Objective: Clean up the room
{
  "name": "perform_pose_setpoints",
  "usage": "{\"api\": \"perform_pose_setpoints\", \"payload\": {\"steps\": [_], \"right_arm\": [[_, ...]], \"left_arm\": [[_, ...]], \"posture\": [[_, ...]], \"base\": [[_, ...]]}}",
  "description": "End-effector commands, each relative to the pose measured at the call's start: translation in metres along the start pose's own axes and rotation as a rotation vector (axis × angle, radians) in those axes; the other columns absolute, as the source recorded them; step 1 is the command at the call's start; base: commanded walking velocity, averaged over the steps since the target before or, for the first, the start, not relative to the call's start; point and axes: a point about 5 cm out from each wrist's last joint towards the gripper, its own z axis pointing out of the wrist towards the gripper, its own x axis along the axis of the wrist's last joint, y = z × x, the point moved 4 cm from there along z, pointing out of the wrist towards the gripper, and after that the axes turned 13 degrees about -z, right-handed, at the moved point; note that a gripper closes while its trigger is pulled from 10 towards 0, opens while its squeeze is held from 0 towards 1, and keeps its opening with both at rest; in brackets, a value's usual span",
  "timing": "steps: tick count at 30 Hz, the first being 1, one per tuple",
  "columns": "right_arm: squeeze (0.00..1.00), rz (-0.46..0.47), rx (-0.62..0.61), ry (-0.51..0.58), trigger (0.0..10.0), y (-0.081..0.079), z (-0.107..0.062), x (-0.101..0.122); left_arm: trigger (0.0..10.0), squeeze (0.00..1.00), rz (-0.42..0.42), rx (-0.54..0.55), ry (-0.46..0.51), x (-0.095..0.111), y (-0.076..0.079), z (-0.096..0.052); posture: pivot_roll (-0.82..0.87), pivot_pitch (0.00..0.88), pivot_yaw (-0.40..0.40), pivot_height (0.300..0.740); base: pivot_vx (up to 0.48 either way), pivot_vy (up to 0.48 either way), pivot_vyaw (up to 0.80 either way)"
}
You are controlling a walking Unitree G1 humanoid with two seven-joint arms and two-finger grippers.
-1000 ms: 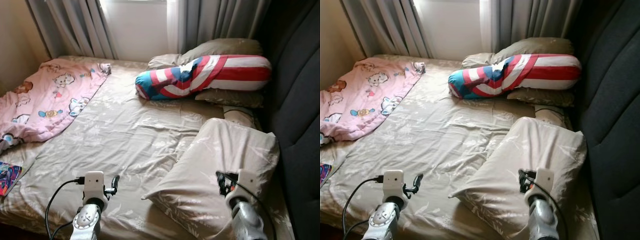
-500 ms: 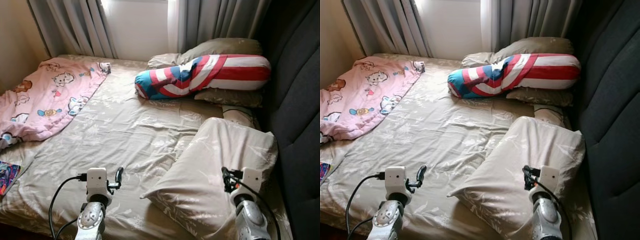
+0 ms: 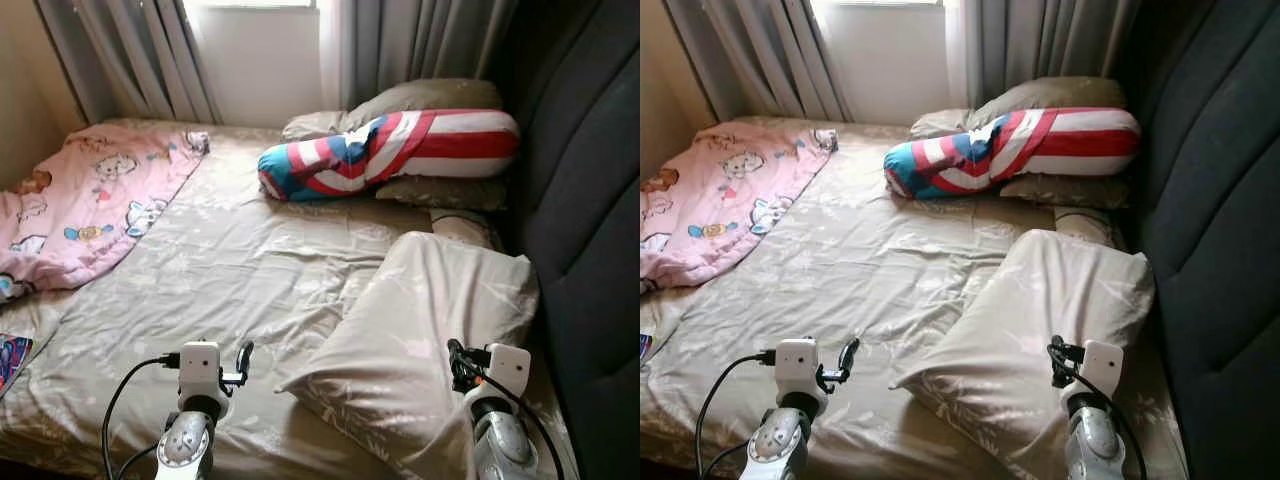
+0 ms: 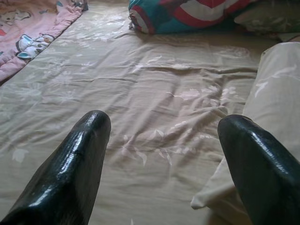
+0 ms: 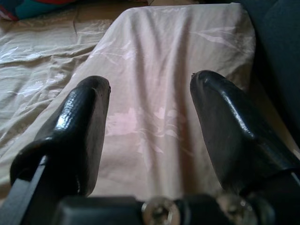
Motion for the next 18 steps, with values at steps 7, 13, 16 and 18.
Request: {"api": "perform_pose_setpoints", "payload": {"steps": [7,13,16,18], "right_arm": [[0.0,-0.006,0.035,-0.023,10.0,-0.007,-0.001,-0.004],[0.0,0.001,0.068,-0.007,10.0,-0.018,0.004,0.004],[0.0,-0.008,0.091,-0.029,10.0,-0.024,0.005,0.002],[0.0,-0.017,0.101,-0.035,10.0,-0.025,0.005,0.001]], "left_arm": [[10.0,0.0,-0.022,0.031,-0.02,-0.006,-0.006,-0.004],[10.0,0.0,-0.026,0.051,-0.021,-0.01,-0.012,-0.01],[10.0,0.0,-0.027,0.048,-0.023,-0.01,-0.01,-0.009],[10.0,0.0,-0.026,0.047,-0.022,-0.009,-0.01,-0.008]], "posture": [[-0.1,0.0,-0.015,0.687],[-0.09,0.0,-0.021,0.687],[-0.09,0.0,-0.02,0.687],[-0.09,0.0,-0.022,0.687]], "base": [[0.0,0.0,-0.69],[0.0,0.0,-0.68],[0.0,0.0,0.0],[0.0,0.0,0.0]]}}
